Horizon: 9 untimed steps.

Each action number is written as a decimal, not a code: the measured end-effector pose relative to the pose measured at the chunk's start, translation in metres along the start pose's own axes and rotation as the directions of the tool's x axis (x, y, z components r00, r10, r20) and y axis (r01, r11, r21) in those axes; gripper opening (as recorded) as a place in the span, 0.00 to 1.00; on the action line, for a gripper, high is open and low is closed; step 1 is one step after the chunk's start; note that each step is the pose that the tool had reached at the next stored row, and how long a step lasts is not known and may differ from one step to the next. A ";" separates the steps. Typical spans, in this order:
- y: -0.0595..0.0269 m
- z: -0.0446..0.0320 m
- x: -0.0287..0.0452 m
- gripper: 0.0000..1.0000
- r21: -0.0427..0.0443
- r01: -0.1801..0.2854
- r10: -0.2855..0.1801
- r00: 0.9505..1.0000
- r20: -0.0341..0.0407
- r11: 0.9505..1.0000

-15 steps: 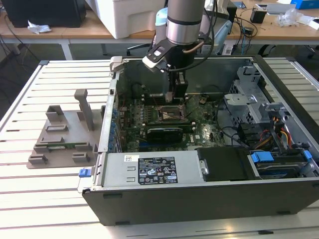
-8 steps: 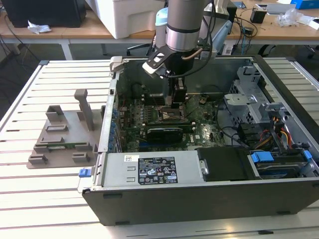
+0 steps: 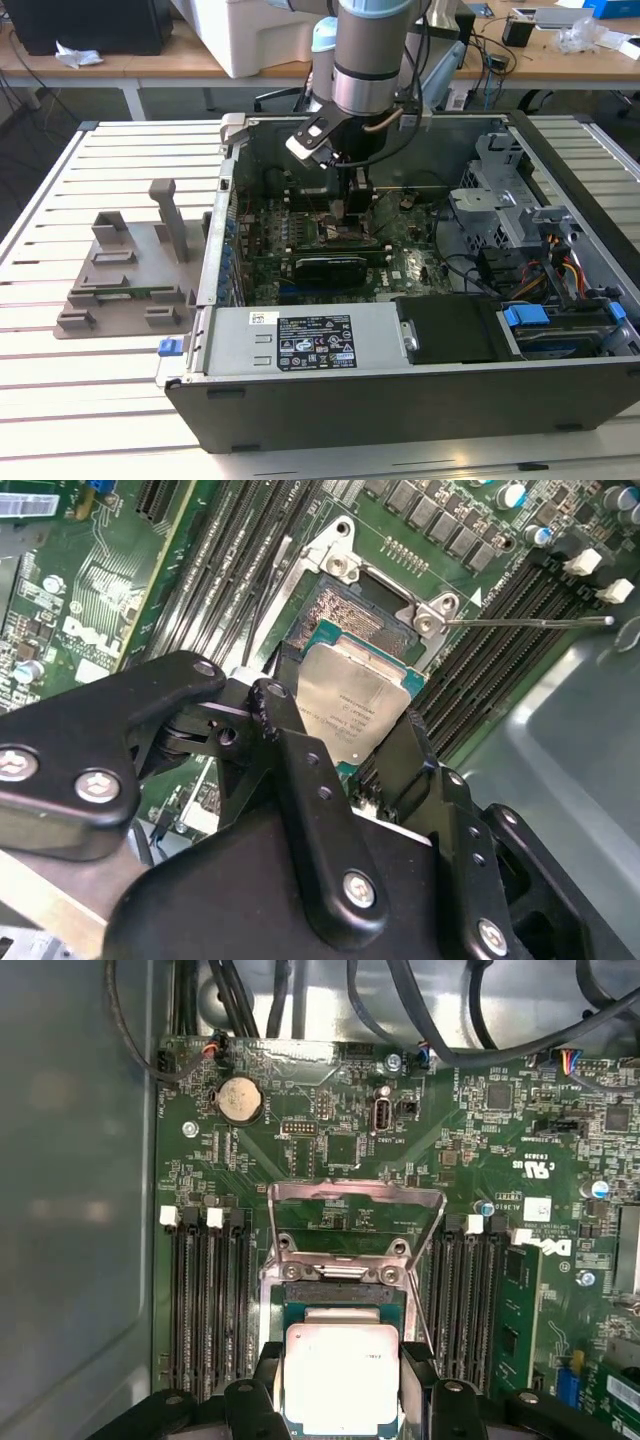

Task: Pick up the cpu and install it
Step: 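Place the cpu into insertion slot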

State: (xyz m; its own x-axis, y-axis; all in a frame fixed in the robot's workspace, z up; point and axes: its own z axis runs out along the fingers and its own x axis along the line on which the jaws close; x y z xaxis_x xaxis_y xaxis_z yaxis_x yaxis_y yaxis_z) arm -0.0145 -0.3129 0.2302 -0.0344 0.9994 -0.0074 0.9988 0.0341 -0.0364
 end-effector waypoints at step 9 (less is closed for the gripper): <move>-0.0027 0.0200 0.0003 0.55 0.000 -0.034 0.034 0.999 -0.001 0.999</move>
State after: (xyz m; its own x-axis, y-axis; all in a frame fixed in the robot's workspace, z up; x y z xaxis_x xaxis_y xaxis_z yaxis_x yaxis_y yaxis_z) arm -0.0180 -0.3129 0.2104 -0.0002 1.0000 -0.0073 0.9993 -0.0001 -0.0366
